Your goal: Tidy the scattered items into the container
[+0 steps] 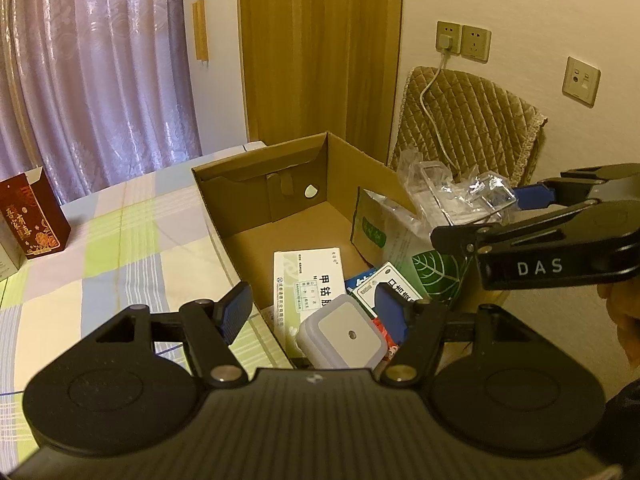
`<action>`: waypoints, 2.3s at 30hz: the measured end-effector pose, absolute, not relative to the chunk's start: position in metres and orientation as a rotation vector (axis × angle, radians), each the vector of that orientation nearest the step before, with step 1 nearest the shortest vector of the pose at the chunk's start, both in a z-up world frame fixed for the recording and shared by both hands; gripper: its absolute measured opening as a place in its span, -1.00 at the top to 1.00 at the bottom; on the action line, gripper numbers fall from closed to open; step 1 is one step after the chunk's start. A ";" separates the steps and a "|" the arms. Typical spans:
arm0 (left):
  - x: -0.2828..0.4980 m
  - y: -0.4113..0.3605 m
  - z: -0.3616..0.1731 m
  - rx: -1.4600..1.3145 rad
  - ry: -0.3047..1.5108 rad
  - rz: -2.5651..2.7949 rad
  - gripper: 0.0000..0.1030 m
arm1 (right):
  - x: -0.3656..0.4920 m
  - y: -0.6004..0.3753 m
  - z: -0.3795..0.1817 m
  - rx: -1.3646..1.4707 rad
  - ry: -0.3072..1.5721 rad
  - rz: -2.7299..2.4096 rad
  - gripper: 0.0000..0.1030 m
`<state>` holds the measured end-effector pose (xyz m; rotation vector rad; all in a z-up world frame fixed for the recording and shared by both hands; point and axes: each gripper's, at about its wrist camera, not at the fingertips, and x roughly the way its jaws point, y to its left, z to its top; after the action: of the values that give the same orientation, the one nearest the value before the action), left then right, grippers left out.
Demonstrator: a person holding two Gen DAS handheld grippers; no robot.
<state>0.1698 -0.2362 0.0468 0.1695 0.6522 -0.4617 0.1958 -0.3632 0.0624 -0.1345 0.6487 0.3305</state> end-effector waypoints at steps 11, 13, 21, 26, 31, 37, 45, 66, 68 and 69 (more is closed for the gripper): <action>0.167 -0.226 0.049 0.154 0.654 -0.443 -0.24 | 0.195 -0.356 0.068 -0.141 0.641 0.343 -0.47; 0.167 -0.223 0.049 0.153 0.654 -0.439 -0.24 | 0.196 -0.354 0.068 -0.140 0.640 0.347 -0.47; 0.165 -0.206 0.049 0.123 0.664 -0.406 -0.23 | 0.199 -0.349 0.072 -0.130 0.640 0.364 -0.48; 0.164 -0.202 0.050 0.120 0.665 -0.397 -0.23 | 0.202 -0.346 0.070 -0.129 0.649 0.376 -0.48; 0.164 -0.201 0.049 0.119 0.668 -0.393 -0.23 | 0.204 -0.344 0.068 -0.127 0.655 0.379 -0.48; 0.164 -0.199 0.048 0.117 0.672 -0.389 -0.23 | 0.208 -0.344 0.065 -0.120 0.645 0.377 -0.52; 0.163 -0.196 0.044 0.112 0.681 -0.385 -0.23 | 0.205 -0.349 0.069 -0.092 0.611 0.373 -0.93; 0.148 -0.192 0.050 0.092 0.676 -0.381 -0.24 | 0.191 -0.364 0.075 -0.091 0.654 0.313 -0.93; 0.144 -0.191 0.052 0.089 0.678 -0.379 -0.25 | 0.186 -0.366 0.075 -0.093 0.670 0.316 -0.93; 0.142 -0.190 0.052 0.089 0.679 -0.377 -0.26 | 0.182 -0.366 0.075 -0.097 0.679 0.320 -0.93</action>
<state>0.1416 -0.1902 0.0522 0.0886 0.6787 -0.3773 0.1819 -0.3664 0.0750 -0.0965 0.6787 0.3197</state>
